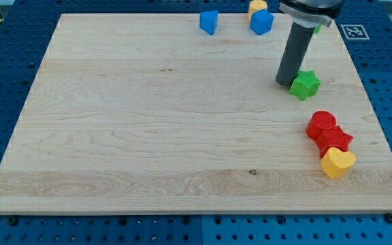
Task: Slide the green star above the red circle
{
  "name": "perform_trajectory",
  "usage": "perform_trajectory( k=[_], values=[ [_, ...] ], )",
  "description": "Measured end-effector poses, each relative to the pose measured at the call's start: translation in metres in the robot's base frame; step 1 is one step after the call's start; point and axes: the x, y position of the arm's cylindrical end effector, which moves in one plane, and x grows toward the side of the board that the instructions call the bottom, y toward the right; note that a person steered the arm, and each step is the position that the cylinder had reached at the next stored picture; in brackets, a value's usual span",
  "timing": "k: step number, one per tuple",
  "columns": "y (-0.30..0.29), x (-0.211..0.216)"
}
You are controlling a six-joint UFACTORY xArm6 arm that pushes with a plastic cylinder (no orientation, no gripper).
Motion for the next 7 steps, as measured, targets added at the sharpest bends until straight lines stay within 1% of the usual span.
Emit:
perform_trajectory(
  k=[1,2,4,7],
  values=[
    [0.0,-0.043],
    [0.017,-0.047],
    [0.021,-0.019],
    [0.021,-0.01]
  ],
)
